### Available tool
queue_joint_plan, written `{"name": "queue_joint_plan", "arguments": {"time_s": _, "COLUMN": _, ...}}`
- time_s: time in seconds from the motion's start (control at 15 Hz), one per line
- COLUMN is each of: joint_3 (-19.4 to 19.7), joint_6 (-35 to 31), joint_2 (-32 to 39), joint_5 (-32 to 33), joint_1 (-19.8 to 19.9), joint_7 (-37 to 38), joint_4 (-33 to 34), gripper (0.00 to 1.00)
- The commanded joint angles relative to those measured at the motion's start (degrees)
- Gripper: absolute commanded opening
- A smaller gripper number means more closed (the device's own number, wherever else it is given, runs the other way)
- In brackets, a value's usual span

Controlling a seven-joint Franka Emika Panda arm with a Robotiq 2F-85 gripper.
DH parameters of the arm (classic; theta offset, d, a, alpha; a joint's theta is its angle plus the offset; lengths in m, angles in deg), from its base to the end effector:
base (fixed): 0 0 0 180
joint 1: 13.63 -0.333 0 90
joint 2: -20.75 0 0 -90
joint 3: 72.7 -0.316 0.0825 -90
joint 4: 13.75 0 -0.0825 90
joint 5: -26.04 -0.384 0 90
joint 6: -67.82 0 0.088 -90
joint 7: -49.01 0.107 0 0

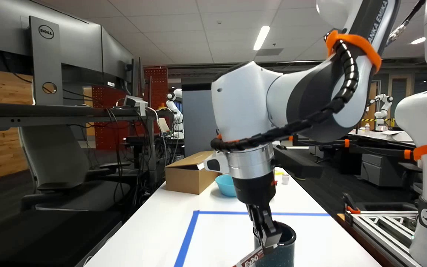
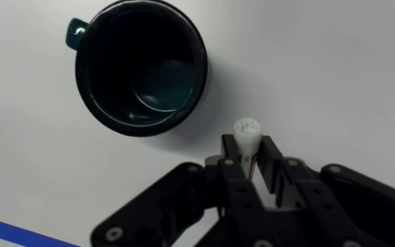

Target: Remove the marker from the cup and put it on the table inside the border

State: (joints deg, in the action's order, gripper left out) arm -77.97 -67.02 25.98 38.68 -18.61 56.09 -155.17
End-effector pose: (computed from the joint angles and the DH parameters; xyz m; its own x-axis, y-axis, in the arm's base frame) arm 0.4487 0.0787 0.2423 0.9581 0.2079 -0.1969 0.2370 -0.9617 0.1375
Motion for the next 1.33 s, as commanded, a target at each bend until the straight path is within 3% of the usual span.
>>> {"name": "queue_joint_plan", "arguments": {"time_s": 0.0, "joint_3": 1.09, "joint_6": -4.84, "joint_2": 4.50, "joint_5": 1.31, "joint_1": -0.06, "joint_7": -0.17, "joint_4": -0.25, "gripper": 0.05}}
{"name": "queue_joint_plan", "arguments": {"time_s": 0.8, "joint_3": 3.03, "joint_6": -6.20, "joint_2": 9.01, "joint_5": 4.14, "joint_1": -1.56, "joint_7": 1.61, "joint_4": 0.02, "gripper": 0.05}}
{"name": "queue_joint_plan", "arguments": {"time_s": 0.87, "joint_3": 3.16, "joint_6": -6.07, "joint_2": 9.08, "joint_5": 4.46, "joint_1": -1.67, "joint_7": 1.90, "joint_4": 0.08, "gripper": 0.46}}
{"name": "queue_joint_plan", "arguments": {"time_s": 1.0, "joint_3": 3.35, "joint_6": -6.20, "joint_2": 9.31, "joint_5": 4.86, "joint_1": -1.80, "joint_7": 2.05, "joint_4": 0.28, "gripper": 0.54}}
{"name": "queue_joint_plan", "arguments": {"time_s": 1.27, "joint_3": 3.44, "joint_6": -5.97, "joint_2": 9.62, "joint_5": 5.61, "joint_1": -2.06, "joint_7": 1.94, "joint_4": 1.41, "gripper": 0.85}}
